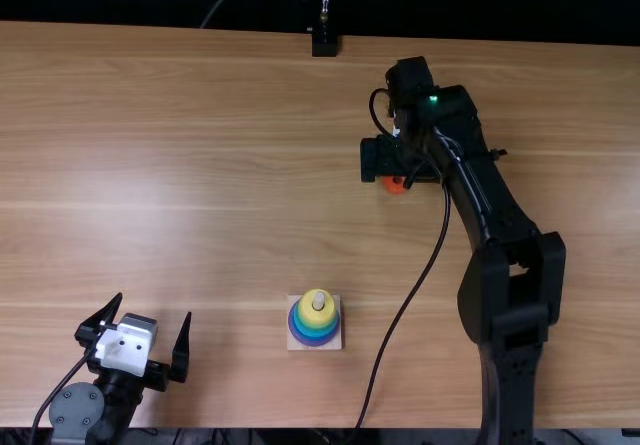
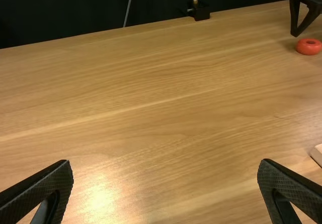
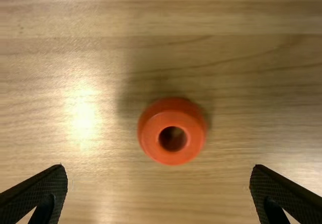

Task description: Build the Hanoi tower: stack the rings onto the peg from bottom to top in this color order: purple, dark blue, light blue, dark green, light green, yellow, orange.

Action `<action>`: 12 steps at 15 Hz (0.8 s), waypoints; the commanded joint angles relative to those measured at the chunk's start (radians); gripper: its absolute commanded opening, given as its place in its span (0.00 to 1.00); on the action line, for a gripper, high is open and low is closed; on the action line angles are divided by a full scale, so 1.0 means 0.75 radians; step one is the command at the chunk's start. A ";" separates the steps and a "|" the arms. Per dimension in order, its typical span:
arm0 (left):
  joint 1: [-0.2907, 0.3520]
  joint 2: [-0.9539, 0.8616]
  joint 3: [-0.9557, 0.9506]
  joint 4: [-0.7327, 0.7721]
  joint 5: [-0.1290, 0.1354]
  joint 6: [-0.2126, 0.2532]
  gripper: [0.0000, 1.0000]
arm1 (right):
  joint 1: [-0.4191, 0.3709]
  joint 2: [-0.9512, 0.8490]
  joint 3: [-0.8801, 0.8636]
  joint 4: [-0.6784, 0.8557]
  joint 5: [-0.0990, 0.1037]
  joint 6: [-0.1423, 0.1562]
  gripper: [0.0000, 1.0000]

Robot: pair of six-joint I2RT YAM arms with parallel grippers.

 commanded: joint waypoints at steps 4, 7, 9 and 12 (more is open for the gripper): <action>0.009 -0.016 -0.140 -0.105 0.013 0.019 1.00 | -0.017 0.078 0.048 0.000 -0.073 0.005 0.97; 0.009 -0.016 -0.140 -0.105 0.013 0.019 1.00 | -0.042 0.123 0.071 -0.002 -0.073 0.005 0.96; 0.009 -0.016 -0.140 -0.105 0.013 0.019 1.00 | -0.042 0.131 0.073 0.000 -0.073 0.005 0.96; 0.009 -0.016 -0.140 -0.105 0.013 0.019 1.00 | -0.042 0.147 0.075 0.000 -0.073 0.005 0.90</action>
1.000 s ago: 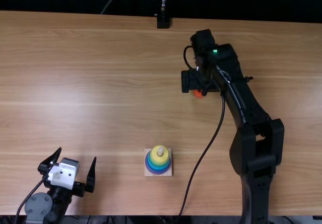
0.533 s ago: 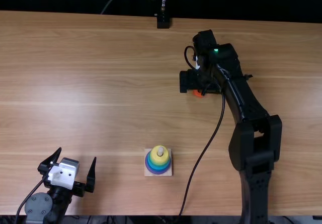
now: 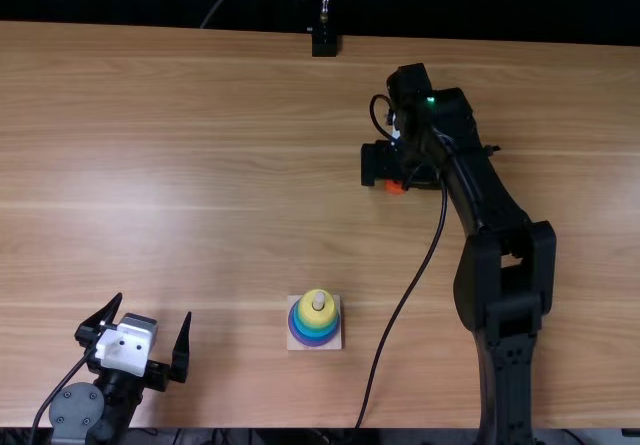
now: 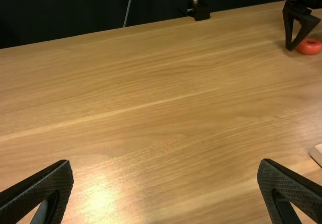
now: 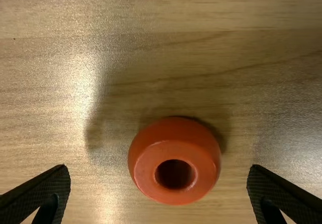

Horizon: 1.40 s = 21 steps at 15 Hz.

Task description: Build the Hanoi tower: stack the rings onto the peg from bottom to top in this color order: purple, dark blue, light blue, dark green, light green, yellow, orange.

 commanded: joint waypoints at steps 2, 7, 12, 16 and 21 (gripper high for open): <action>0.009 -0.016 -0.140 -0.105 0.014 0.020 1.00 | -0.017 0.041 0.038 -0.002 -0.006 0.006 0.79; 0.009 -0.016 -0.140 -0.105 0.014 0.020 1.00 | -0.015 0.057 0.036 -0.002 0.001 0.006 0.74; 0.009 -0.016 -0.140 -0.105 0.014 0.020 1.00 | -0.015 0.066 0.040 -0.002 0.006 0.003 0.65; 0.009 -0.016 -0.140 -0.105 0.014 0.020 1.00 | -0.017 0.070 0.038 0.000 0.028 0.003 0.65; 0.009 -0.016 -0.140 -0.105 0.014 0.020 1.00 | -0.017 0.090 0.038 -0.007 0.036 0.001 0.12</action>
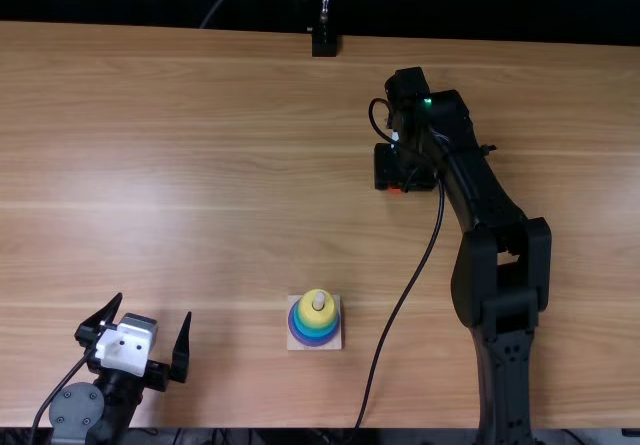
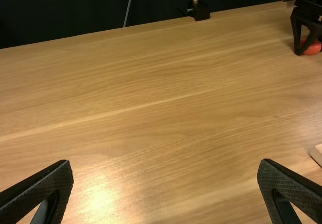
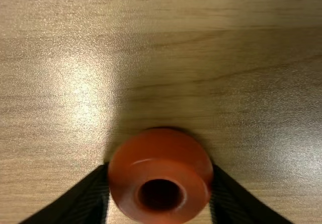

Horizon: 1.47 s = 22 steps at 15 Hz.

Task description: Build the Hanoi tower: stack the rings onto the peg from bottom to top in this color order: purple, dark blue, light blue, dark green, light green, yellow, orange.

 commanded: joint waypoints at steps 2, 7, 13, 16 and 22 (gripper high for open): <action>0.009 -0.016 -0.140 -0.105 0.014 0.019 1.00 | -0.015 0.049 0.016 -0.009 0.005 -0.008 0.00; 0.009 -0.016 -0.140 -0.105 0.014 0.019 1.00 | -0.002 -0.014 0.012 -0.021 0.003 -0.028 0.00; 0.009 -0.016 -0.140 -0.105 0.014 0.019 1.00 | 0.094 -0.351 0.004 -0.166 0.005 -0.156 0.00; 0.009 -0.016 -0.140 -0.105 0.014 0.019 1.00 | 0.194 -0.491 -0.023 -0.316 0.003 -0.205 0.00; 0.009 -0.016 -0.140 -0.105 0.014 0.019 1.00 | 0.474 -0.793 -0.190 -0.343 0.000 -0.224 0.00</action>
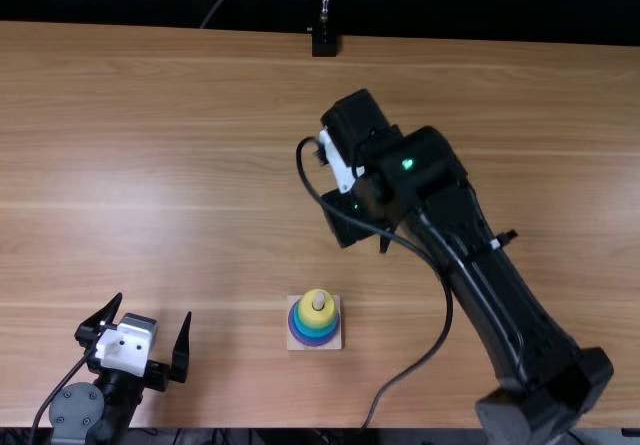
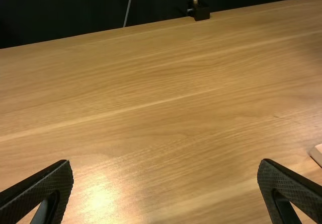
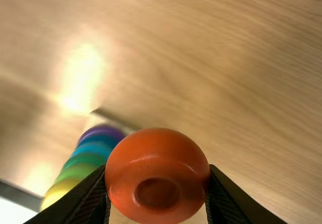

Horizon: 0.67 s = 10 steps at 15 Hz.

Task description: Build the Hanoi tower: stack the rings onto the peg from bottom to top in this color order: purple, dark blue, light blue, dark green, light green, yellow, orange.

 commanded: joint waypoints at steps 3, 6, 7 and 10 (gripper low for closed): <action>0.009 -0.016 -0.140 -0.105 0.013 0.020 1.00 | 0.160 -0.169 -0.115 -0.004 0.000 -0.005 0.00; 0.009 -0.016 -0.140 -0.105 0.013 0.020 1.00 | 0.244 -0.259 -0.223 -0.004 -0.003 0.010 0.00; 0.009 -0.016 -0.140 -0.105 0.013 0.020 1.00 | 0.250 -0.279 -0.264 -0.004 -0.003 0.013 0.00; 0.009 -0.016 -0.140 -0.105 0.013 0.020 1.00 | 0.252 -0.318 -0.340 -0.001 -0.003 0.015 0.00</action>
